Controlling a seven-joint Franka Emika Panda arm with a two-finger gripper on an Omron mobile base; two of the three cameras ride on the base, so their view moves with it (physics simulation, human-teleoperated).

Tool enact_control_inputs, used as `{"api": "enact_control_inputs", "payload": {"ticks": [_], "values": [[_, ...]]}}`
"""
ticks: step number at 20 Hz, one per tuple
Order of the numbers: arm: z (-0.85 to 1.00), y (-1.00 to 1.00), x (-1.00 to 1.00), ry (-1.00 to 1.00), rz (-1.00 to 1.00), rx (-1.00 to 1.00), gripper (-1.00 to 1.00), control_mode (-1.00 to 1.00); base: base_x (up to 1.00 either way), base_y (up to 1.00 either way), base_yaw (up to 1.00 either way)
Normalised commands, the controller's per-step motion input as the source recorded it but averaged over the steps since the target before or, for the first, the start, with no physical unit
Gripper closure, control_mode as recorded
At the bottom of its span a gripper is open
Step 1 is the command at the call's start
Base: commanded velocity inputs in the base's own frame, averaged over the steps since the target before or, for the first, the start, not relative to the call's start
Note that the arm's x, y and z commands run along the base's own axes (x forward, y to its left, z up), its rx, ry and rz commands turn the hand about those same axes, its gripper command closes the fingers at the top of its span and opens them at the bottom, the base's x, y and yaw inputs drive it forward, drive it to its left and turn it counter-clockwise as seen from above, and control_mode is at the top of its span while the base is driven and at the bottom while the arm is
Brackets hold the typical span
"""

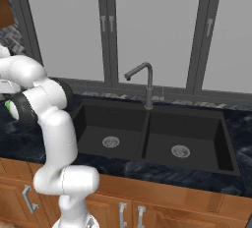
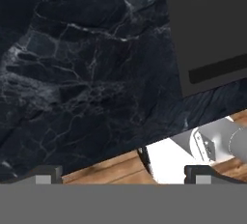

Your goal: Place the mug in the left basin and the cup in the right basin of the sink.

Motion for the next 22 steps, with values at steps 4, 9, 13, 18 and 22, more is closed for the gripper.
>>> {"api": "enact_control_inputs", "payload": {"ticks": [4, 9, 13, 18, 22], "values": [[-0.21, 0.02, 0.11, -0.17, -0.06, 0.08, -1.0, -1.0, 0.0, 0.0, 0.0], [-0.23, 0.0, 0.09, -0.06, -0.09, 0.24, -1.0, -1.0, 0.0, 0.0, 0.0], [-0.22, -0.01, 0.13, -0.01, -0.07, 0.29, -1.0, -1.0, 0.0, 0.0, 0.0], [-0.25, -0.01, 0.08, -0.05, -0.04, 0.14, -1.0, -1.0, 0.0, 0.0, 0.0], [-0.22, 0.0, 0.15, -0.11, -0.03, 0.0, -1.0, -1.0, 0.0, 0.0, 0.0]]}}
